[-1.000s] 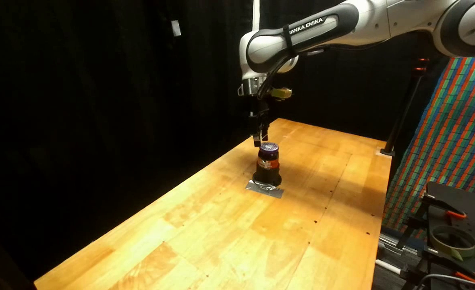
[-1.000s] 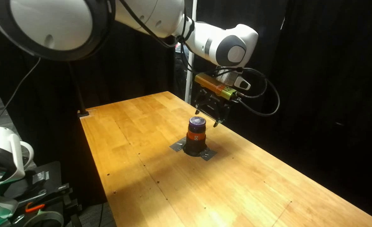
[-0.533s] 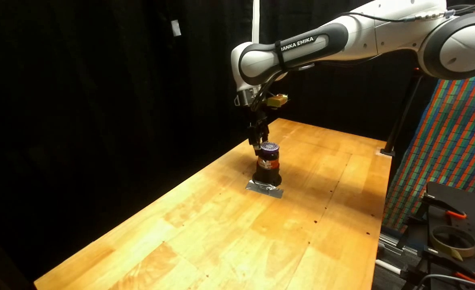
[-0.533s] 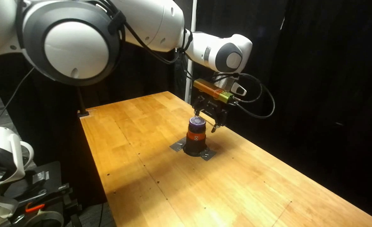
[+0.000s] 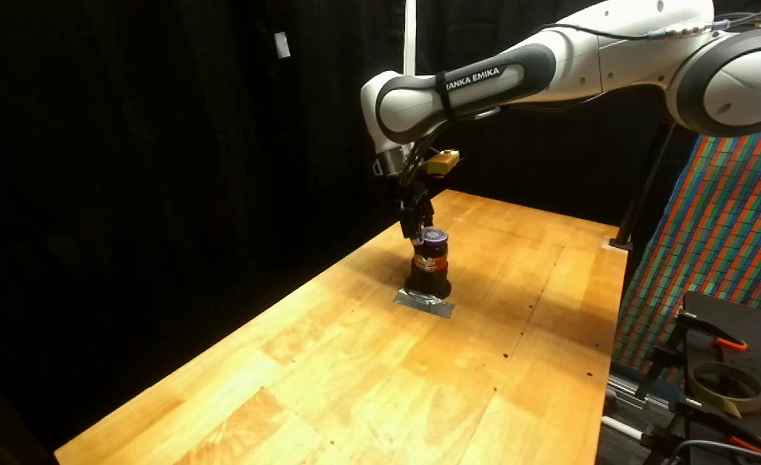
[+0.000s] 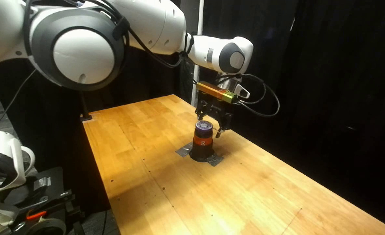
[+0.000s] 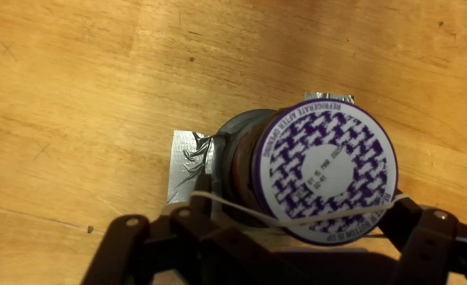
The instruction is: Put the rubber band on the jar.
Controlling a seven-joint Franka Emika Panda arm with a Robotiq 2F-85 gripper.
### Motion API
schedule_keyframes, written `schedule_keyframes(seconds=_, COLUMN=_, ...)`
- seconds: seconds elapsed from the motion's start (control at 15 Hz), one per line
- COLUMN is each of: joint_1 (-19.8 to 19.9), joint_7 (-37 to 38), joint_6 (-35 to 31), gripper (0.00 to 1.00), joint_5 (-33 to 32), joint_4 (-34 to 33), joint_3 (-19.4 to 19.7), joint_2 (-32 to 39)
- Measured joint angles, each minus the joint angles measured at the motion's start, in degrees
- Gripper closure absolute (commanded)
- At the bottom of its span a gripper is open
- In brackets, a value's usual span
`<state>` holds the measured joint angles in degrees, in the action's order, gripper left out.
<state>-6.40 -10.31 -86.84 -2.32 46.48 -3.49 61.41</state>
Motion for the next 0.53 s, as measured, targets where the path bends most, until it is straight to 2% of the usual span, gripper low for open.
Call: schedule_keyframes(seconds=0.53, joint_1=-0.4, joint_7=1.1, joint_6=-0.2, gripper=0.0, joint_5=-0.5, joint_4=0.7, joint_3=0.6, joint_2=-0.5)
